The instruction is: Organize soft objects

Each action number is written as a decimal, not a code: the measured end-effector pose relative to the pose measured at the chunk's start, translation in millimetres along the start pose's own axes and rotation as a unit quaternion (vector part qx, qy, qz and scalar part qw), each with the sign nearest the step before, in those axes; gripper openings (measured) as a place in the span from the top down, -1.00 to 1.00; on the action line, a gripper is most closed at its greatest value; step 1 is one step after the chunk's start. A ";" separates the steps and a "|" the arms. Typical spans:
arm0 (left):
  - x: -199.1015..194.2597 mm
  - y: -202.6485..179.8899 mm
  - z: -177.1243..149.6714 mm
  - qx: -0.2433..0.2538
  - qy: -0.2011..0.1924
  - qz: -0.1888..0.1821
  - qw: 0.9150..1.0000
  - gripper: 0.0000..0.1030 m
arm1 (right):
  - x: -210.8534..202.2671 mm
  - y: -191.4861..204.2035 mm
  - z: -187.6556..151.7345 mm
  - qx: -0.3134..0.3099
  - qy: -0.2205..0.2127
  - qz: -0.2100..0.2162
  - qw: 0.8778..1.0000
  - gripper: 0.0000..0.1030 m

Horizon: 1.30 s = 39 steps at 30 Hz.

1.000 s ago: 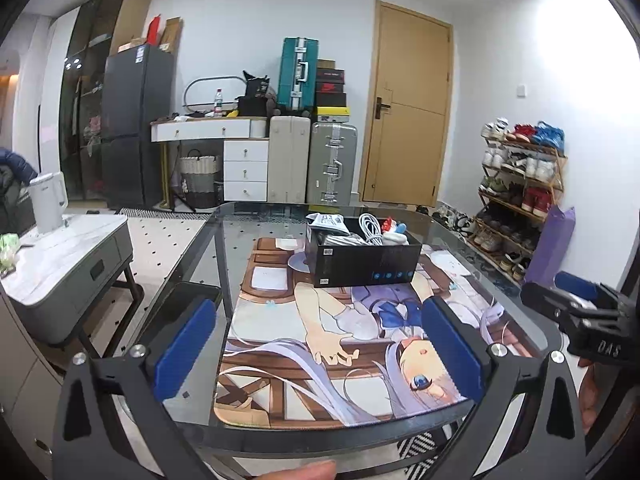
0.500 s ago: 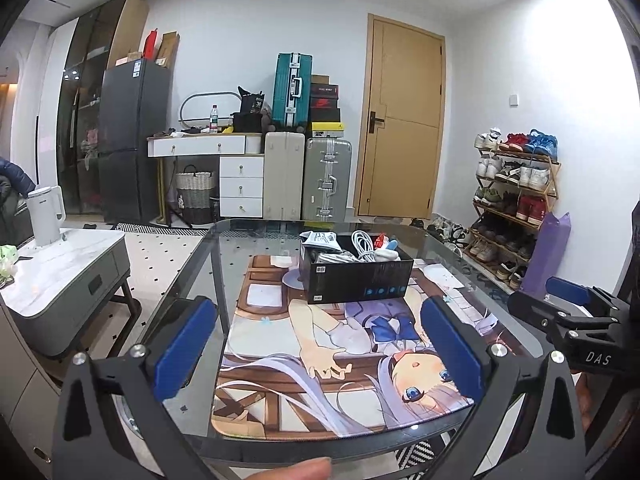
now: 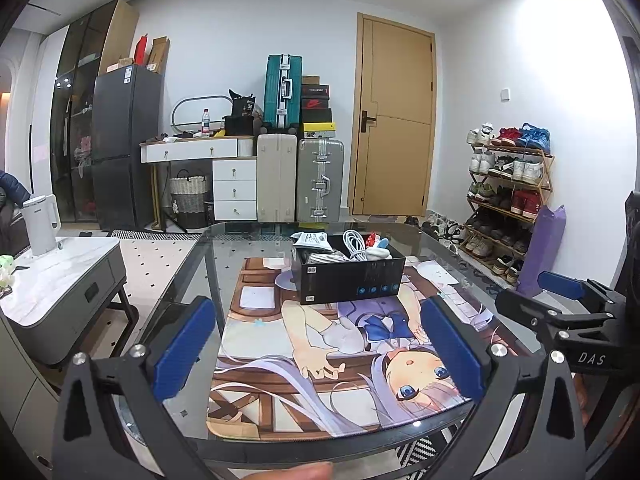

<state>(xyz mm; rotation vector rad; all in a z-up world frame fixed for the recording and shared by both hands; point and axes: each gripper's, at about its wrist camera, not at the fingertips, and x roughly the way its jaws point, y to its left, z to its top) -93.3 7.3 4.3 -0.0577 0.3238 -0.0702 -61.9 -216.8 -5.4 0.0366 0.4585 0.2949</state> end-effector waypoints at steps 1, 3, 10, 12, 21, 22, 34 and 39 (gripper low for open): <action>-0.3 -0.2 0.2 0.001 -0.001 0.001 1.000 -1.00 | 0.0 0.1 0.1 0.000 0.000 0.000 1.000 -0.99; -0.7 -0.3 0.4 0.001 -0.003 0.001 1.000 -1.00 | 0.2 0.5 -0.1 0.001 0.000 0.000 1.000 -0.99; -1.2 0.1 0.7 0.001 -0.002 0.001 1.000 -1.00 | 0.9 1.1 -2.0 -0.001 0.002 0.001 1.000 -0.99; -1.4 0.2 0.7 0.001 -0.002 0.001 1.000 -1.00 | 1.0 1.2 -2.4 -0.001 0.003 0.001 1.000 -0.99; -2.1 0.3 2.4 0.001 -0.001 0.000 1.000 -1.00 | 0.8 2.0 -2.6 -0.001 0.003 0.001 1.000 -0.99; -2.4 0.2 3.0 0.001 -0.001 0.001 1.000 -1.00 | 0.8 2.2 -2.8 -0.001 0.004 0.001 1.000 -0.99; -3.7 0.3 4.9 0.001 -0.002 0.001 1.000 -1.00 | 3.8 4.1 -6.9 -0.002 0.007 0.003 1.000 -0.99; -3.6 0.0 4.6 0.002 -0.002 0.001 1.000 -1.00 | 4.6 4.0 -9.2 -0.003 0.010 0.005 1.000 -0.99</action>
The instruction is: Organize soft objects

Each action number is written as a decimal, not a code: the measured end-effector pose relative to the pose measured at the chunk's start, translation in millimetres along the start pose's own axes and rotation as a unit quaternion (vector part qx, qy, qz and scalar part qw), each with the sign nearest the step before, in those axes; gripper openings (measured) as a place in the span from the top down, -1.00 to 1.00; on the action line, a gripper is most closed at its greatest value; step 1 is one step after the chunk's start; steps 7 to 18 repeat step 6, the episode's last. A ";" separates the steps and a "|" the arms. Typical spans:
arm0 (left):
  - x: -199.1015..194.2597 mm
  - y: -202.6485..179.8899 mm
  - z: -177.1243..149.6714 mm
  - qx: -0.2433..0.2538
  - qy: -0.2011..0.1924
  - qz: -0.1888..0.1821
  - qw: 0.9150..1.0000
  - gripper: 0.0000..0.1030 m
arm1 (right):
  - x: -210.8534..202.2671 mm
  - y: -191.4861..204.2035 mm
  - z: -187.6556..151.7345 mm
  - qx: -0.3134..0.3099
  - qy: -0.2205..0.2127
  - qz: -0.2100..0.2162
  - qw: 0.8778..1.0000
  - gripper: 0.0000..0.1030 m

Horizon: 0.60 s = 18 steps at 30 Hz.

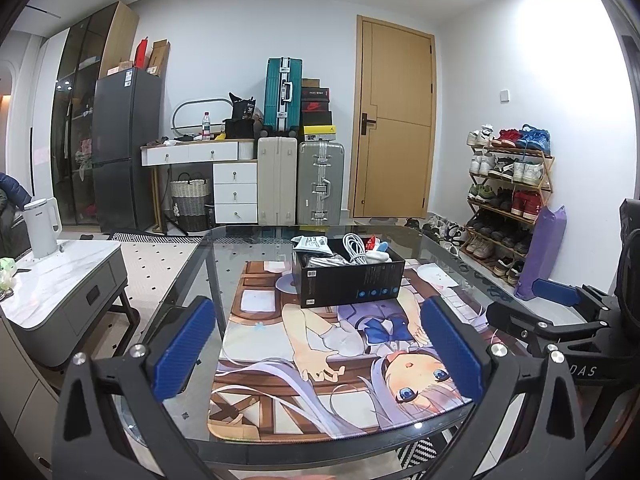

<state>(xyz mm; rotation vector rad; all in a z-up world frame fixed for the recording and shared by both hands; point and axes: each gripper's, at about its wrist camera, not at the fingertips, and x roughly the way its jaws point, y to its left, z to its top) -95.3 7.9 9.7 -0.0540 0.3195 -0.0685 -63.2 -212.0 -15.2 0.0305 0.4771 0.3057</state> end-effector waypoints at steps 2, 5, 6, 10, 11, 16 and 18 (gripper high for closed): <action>-0.1 0.2 0.4 0.000 0.000 0.000 1.000 -1.00 | 0.4 -0.1 -0.2 0.001 0.000 0.000 1.000 -0.99; -0.4 0.2 0.4 0.000 0.000 0.000 1.000 -1.00 | 0.7 0.0 -0.3 0.000 0.001 0.001 1.000 -0.99; -0.1 0.0 0.1 -0.001 -0.001 0.000 1.000 -1.00 | 1.7 -0.8 0.7 0.000 0.001 0.001 1.000 -0.99; -0.1 0.0 0.1 -0.001 -0.001 0.000 1.000 -1.00 | 1.7 -0.8 0.7 0.000 0.001 0.001 1.000 -0.99; -0.1 0.0 0.1 -0.001 -0.001 0.000 1.000 -1.00 | 1.7 -0.8 0.7 0.000 0.001 0.001 1.000 -0.99; -0.1 0.0 0.1 -0.001 -0.001 0.000 1.000 -1.00 | 1.7 -0.8 0.7 0.000 0.001 0.001 1.000 -0.99; -0.1 0.0 0.1 -0.001 -0.001 0.000 1.000 -1.00 | 1.7 -0.8 0.7 0.000 0.001 0.001 1.000 -0.99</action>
